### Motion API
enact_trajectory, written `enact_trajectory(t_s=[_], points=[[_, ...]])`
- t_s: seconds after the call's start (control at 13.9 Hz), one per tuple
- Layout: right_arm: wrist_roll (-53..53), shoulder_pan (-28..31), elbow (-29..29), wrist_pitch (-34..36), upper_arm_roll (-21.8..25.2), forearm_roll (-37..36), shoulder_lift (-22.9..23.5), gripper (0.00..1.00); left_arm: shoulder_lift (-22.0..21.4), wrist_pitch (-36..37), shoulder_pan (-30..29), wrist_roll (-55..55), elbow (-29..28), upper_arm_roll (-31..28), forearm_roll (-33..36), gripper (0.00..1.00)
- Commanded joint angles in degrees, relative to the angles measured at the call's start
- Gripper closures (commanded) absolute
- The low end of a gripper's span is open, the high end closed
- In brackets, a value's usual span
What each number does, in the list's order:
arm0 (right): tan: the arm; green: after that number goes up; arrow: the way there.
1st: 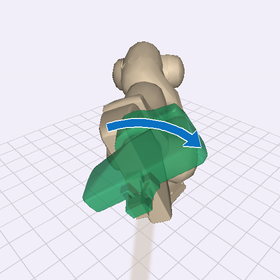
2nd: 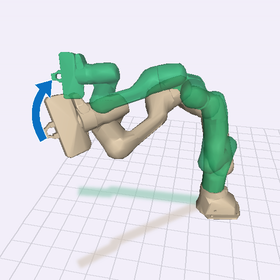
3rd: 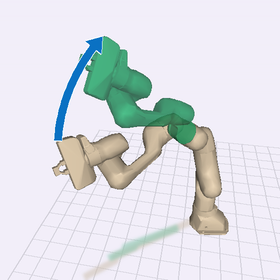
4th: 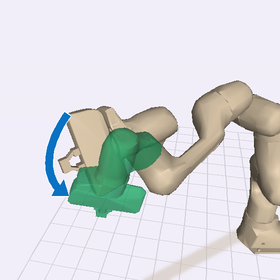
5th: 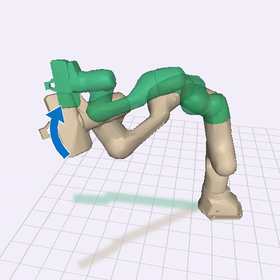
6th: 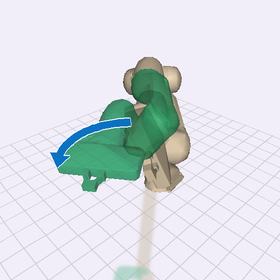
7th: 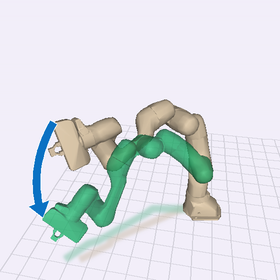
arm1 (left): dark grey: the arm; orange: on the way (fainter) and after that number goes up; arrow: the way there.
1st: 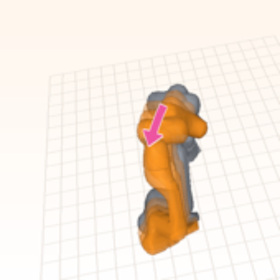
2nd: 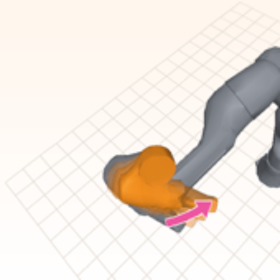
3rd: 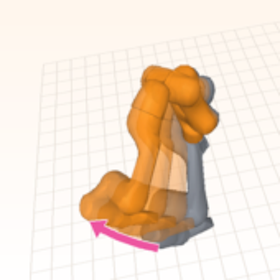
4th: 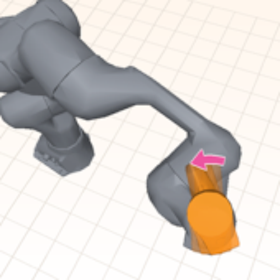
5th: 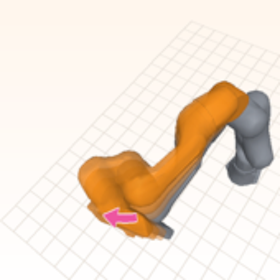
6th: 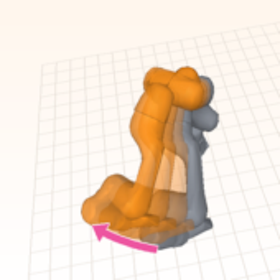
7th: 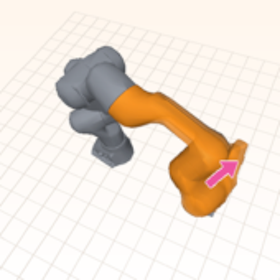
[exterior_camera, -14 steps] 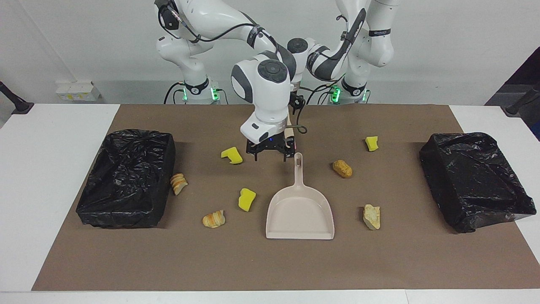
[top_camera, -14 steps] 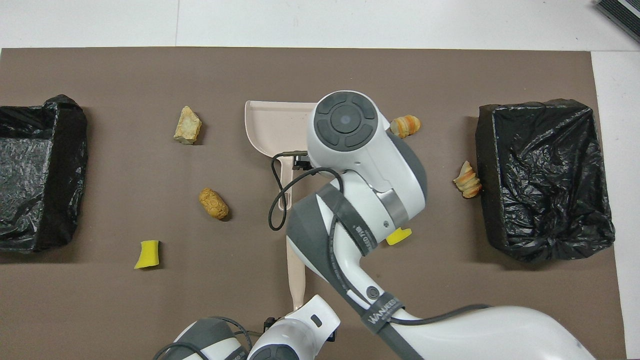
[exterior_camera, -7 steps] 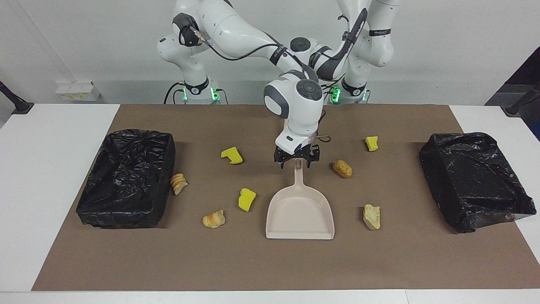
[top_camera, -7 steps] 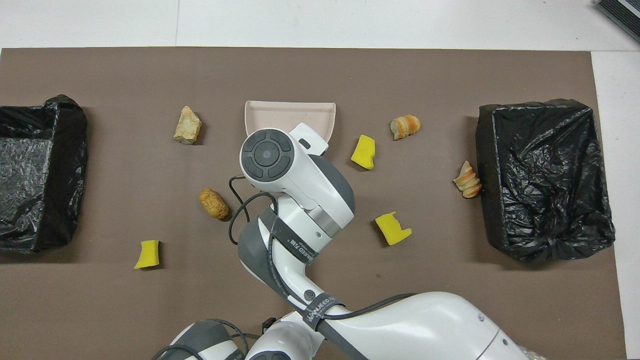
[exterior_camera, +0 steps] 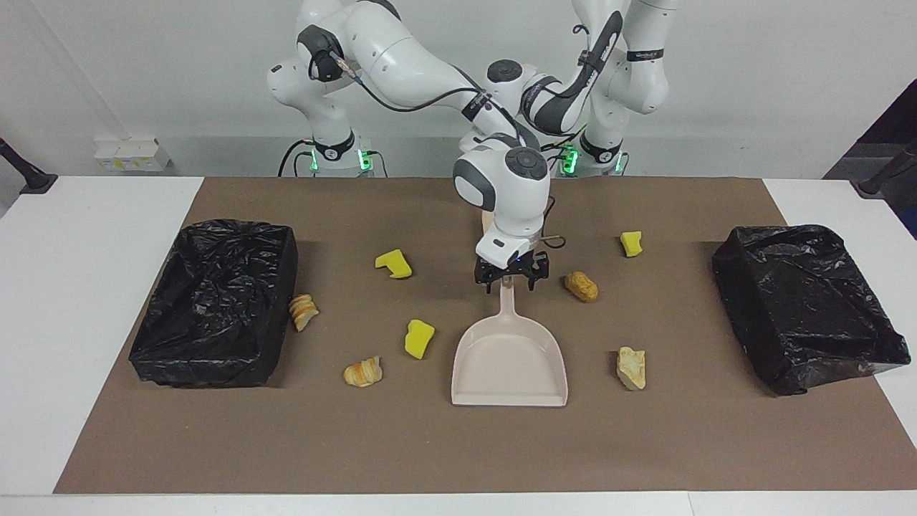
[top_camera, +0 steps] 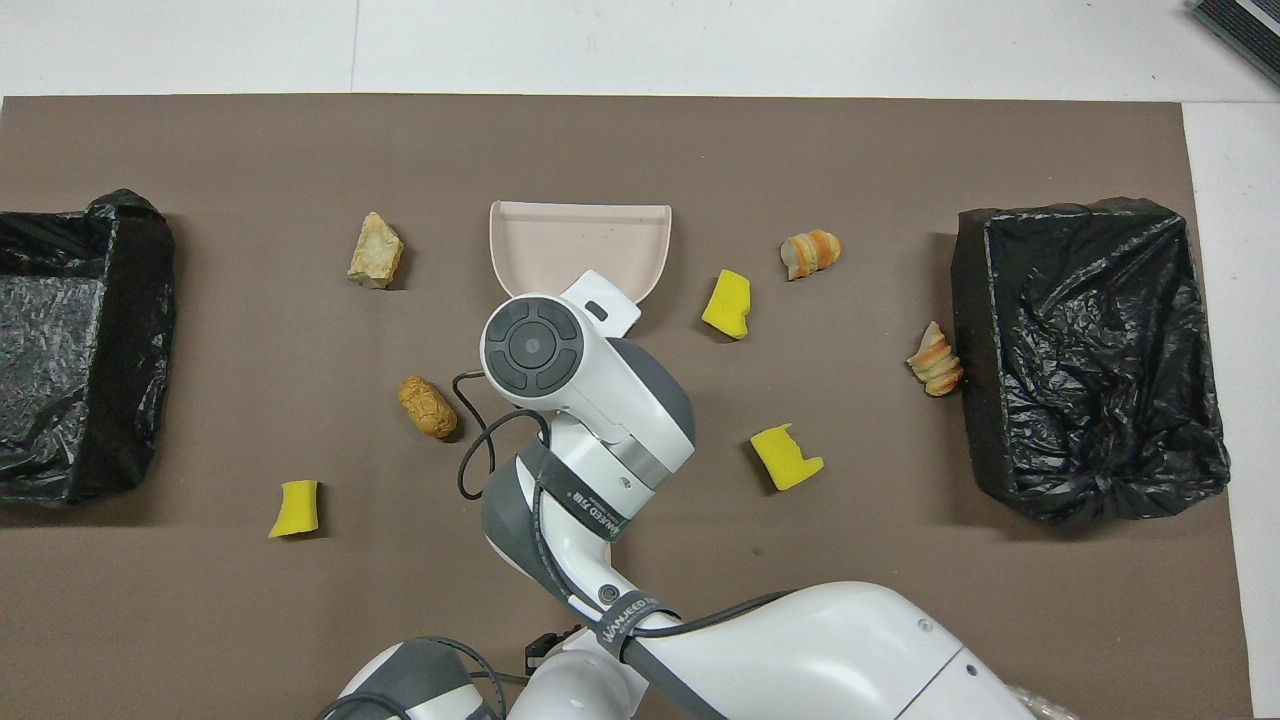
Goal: Sweep and dump trash in bin
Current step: 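Grasp the dustpan handle with the right gripper and lift it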
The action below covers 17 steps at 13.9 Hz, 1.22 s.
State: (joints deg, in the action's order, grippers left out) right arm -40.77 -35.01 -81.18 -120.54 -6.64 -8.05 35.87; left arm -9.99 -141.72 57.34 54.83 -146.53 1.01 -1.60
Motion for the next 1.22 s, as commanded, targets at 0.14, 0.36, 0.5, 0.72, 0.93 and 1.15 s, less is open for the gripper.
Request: enact_trajectory(t_s=[0.14,0.36,0.5,0.72,0.93,1.15], points=[[-1.2,0.6,-3.1,-1.1,0.0,-1.5,-2.6,0.65,-1.8,-1.0,0.0,1.5,-1.6,-0.4,3.5,0.52],[-1.2,1.1,-3.0,-1.4,0.0,-1.4,-2.8,1.0,-1.9,-1.0,-0.8,1.5,-1.5,-0.4,3.6,0.87],[-1.0,1.2,-3.1,-1.2,0.2,-1.4,-3.3,1.0,-2.1,-0.9,-1.9,1.5,-1.6,-0.4,3.7,1.0],[4.8,3.5,-2.9,1.0,0.0,-0.5,-6.0,1.0,-2.9,-0.3,-3.3,1.4,-1.7,-0.4,3.9,1.0],[10.5,4.9,-3.1,4.7,-0.1,-0.1,-9.6,1.0,-5.8,2.6,-4.5,1.2,-2.0,-0.4,4.0,1.0],[22.9,8.5,-3.5,9.7,-0.3,5.1,-14.2,1.0,-8.6,6.7,-7.3,1.0,-1.7,-0.4,6.2,1.0]])
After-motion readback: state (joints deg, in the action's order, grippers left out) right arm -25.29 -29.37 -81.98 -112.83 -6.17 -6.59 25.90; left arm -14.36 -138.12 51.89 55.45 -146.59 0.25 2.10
